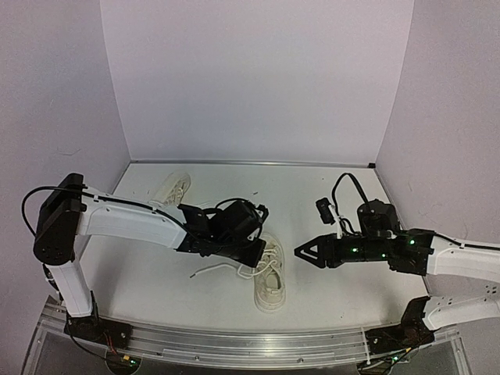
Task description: Tie the shoes
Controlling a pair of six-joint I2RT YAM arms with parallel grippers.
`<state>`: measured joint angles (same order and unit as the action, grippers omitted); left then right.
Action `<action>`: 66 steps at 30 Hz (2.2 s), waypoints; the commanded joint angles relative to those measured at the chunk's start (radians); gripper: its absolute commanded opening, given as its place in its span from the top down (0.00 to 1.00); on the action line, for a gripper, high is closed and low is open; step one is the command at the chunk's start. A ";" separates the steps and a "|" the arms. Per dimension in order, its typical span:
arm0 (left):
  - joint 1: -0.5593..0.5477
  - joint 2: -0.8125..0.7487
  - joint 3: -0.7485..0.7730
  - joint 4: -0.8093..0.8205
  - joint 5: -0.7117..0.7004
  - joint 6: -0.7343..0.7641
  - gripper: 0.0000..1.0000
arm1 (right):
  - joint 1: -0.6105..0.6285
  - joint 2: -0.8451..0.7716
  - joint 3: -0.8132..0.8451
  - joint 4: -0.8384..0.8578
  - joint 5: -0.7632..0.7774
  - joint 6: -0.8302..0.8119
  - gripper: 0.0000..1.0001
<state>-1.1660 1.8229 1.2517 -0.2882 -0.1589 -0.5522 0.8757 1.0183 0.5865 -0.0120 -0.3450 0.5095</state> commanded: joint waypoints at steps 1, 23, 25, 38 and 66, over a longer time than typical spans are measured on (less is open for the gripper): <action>-0.003 -0.006 -0.004 0.032 -0.003 -0.003 1.00 | 0.003 -0.018 -0.008 0.014 0.017 0.000 0.55; -0.002 0.003 0.103 -0.136 -0.086 0.088 1.00 | 0.003 -0.026 -0.013 0.014 -0.017 -0.008 0.55; -0.003 0.006 0.110 -0.143 -0.085 0.095 1.00 | 0.004 -0.021 -0.013 0.015 -0.018 -0.009 0.55; -0.009 0.051 0.093 -0.112 0.021 0.104 1.00 | 0.003 -0.005 -0.006 0.025 -0.038 -0.015 0.55; -0.046 -0.113 -0.078 -0.169 0.170 0.072 0.77 | 0.060 -0.025 -0.024 0.049 -0.027 0.004 0.54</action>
<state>-1.2102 1.8166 1.2074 -0.4652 0.0093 -0.4516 0.9287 1.0058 0.5591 0.0063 -0.3832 0.5064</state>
